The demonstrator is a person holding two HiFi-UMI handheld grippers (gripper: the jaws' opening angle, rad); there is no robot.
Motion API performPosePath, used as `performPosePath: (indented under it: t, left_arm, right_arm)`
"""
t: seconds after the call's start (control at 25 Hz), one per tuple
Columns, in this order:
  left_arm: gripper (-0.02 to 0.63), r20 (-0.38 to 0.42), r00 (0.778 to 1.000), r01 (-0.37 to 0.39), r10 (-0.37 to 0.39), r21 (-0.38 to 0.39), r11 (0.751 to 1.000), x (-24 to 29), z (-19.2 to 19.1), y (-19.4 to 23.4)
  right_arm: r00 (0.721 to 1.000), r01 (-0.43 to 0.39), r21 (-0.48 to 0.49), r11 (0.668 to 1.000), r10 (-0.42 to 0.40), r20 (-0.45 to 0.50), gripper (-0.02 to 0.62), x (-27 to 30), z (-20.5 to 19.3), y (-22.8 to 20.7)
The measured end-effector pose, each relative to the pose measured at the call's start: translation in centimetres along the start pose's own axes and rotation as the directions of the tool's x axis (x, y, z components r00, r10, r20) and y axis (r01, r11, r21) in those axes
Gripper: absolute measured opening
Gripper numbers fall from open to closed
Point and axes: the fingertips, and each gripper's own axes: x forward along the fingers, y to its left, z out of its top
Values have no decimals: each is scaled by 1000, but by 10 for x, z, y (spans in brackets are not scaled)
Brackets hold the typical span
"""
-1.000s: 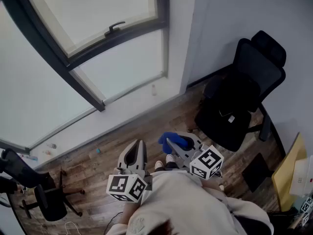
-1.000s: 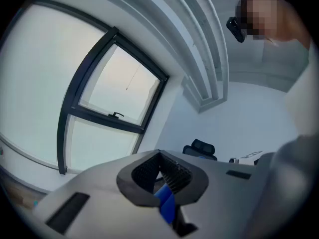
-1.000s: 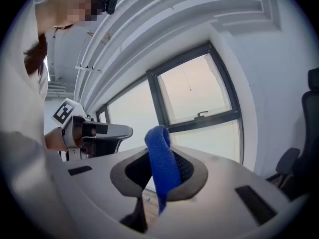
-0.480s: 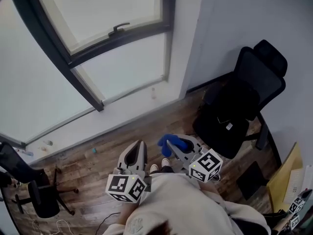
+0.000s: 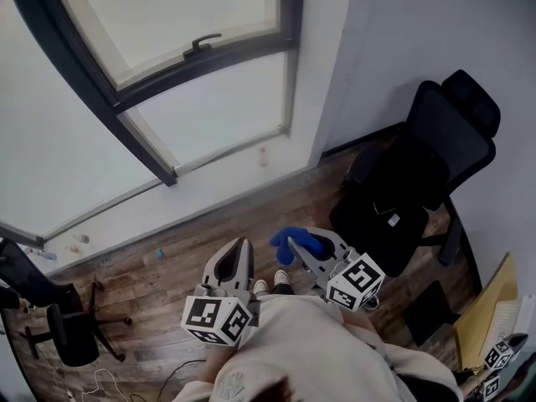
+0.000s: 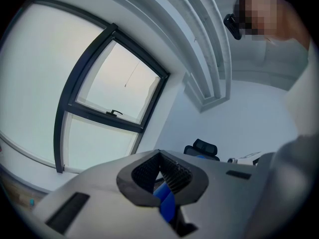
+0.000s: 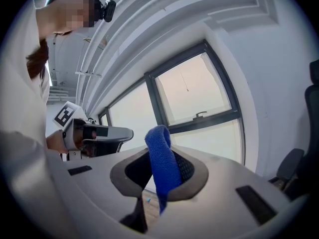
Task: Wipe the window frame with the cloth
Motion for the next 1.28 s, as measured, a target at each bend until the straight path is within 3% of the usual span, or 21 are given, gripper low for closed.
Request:
performPosePath:
  t: [0.2, 0.36, 0.52, 0.68, 0.92, 1.28]
  left_arm:
    - [5, 4, 998, -63, 63, -12, 998, 5, 2, 16]
    - [5, 19, 984, -174, 174, -19, 985, -6, 14, 61]
    - [6, 20, 973, -229, 230, -41, 972, -12, 24, 107]
    - [5, 32, 969, -243, 245, -53, 969, -8, 45, 150]
    - [6, 50, 968, -246, 246, -3, 969, -2, 87, 209]
    - [5, 10, 963, -268, 269, -53, 962, 11, 100, 277]
  right_arm:
    - [1000, 6, 9, 1000, -6, -27, 54, 2, -4, -21]
    - [998, 15, 30, 999, -13, -64, 54, 18, -10, -35]
    - [997, 9, 25, 1000, -7, -74, 54, 55, -6, -38]
    - [997, -25, -14, 1000, 24, -72, 54, 106, 7, -32]
    - [998, -33, -11, 999, 33, -49, 54, 176, 29, -21]
    - [986, 4, 22, 1000, -1, -164, 54, 245, 6, -33]
